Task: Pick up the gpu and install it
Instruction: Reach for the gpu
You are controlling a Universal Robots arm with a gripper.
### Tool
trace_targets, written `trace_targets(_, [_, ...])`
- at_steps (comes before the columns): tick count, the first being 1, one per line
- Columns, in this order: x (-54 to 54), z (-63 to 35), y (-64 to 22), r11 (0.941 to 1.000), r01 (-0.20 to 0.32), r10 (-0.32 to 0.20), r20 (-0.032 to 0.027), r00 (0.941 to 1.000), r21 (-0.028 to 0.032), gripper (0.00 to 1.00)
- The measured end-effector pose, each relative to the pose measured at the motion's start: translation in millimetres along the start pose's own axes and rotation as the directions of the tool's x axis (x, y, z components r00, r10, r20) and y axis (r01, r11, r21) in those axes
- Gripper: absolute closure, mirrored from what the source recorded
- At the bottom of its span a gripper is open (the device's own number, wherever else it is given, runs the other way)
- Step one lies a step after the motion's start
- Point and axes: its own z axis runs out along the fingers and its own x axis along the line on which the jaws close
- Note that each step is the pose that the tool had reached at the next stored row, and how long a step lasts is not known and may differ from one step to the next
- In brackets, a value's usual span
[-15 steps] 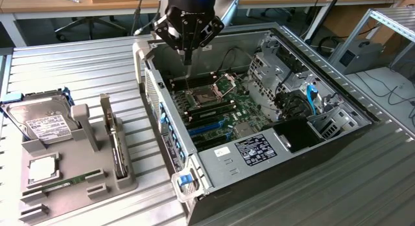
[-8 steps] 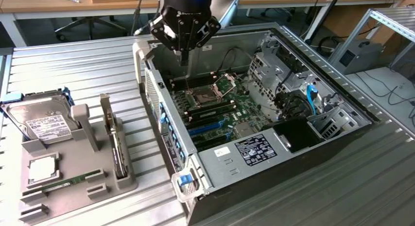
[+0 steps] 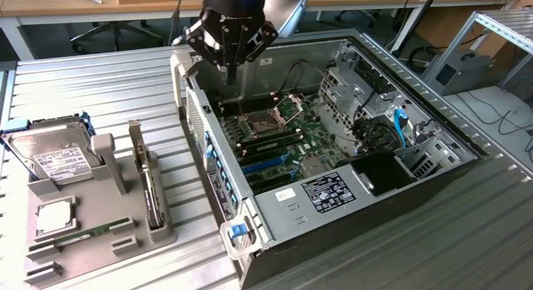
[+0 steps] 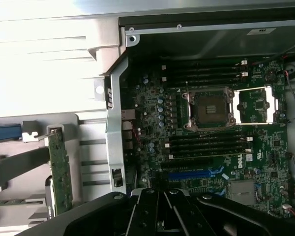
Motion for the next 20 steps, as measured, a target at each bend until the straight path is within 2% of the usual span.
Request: trace_targets(20, [34.8, -0.8, -2.6, 1.0, 0.0, 0.0, 0.0, 1.0, 0.0001, 0.89])
